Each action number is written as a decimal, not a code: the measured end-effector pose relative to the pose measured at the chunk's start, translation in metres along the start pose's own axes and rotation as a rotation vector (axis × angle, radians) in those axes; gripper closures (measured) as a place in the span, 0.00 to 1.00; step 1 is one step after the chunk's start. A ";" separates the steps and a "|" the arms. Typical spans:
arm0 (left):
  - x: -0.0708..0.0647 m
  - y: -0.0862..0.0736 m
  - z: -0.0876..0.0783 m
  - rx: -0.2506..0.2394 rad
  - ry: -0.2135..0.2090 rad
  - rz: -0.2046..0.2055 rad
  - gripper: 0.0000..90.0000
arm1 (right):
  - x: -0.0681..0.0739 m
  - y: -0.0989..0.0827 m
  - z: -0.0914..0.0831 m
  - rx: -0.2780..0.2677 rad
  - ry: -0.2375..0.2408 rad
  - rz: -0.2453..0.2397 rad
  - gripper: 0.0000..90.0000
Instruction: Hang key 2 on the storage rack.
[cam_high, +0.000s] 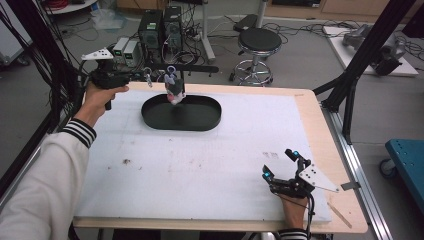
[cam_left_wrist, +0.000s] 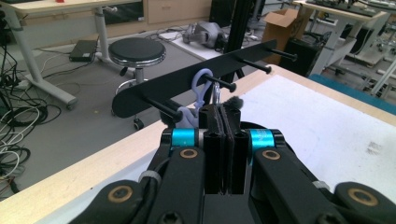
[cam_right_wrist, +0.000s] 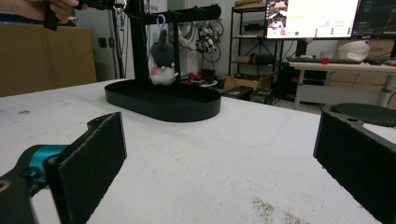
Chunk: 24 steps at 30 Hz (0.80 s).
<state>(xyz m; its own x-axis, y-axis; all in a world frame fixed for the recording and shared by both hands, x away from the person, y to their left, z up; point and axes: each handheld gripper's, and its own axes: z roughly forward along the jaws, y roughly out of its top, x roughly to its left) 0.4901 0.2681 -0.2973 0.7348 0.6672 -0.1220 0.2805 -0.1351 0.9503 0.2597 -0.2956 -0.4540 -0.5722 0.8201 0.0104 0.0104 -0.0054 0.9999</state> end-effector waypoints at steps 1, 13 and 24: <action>0.001 -0.001 0.002 0.002 0.000 -0.006 0.98 | 0.000 0.000 0.000 0.000 -0.001 -0.001 0.02; 0.011 -0.010 0.014 0.001 0.017 -0.029 0.98 | 0.000 0.000 0.000 0.001 -0.002 0.000 0.02; 0.017 -0.013 0.017 -0.020 0.058 -0.045 0.98 | 0.000 0.000 0.000 0.001 -0.003 -0.002 0.02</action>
<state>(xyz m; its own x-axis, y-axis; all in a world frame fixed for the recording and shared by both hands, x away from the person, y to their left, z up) 0.5095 0.2681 -0.3164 0.6842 0.7140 -0.1486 0.2999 -0.0897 0.9497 0.2596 -0.2952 -0.4539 -0.5694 0.8220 0.0088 0.0107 -0.0033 0.9999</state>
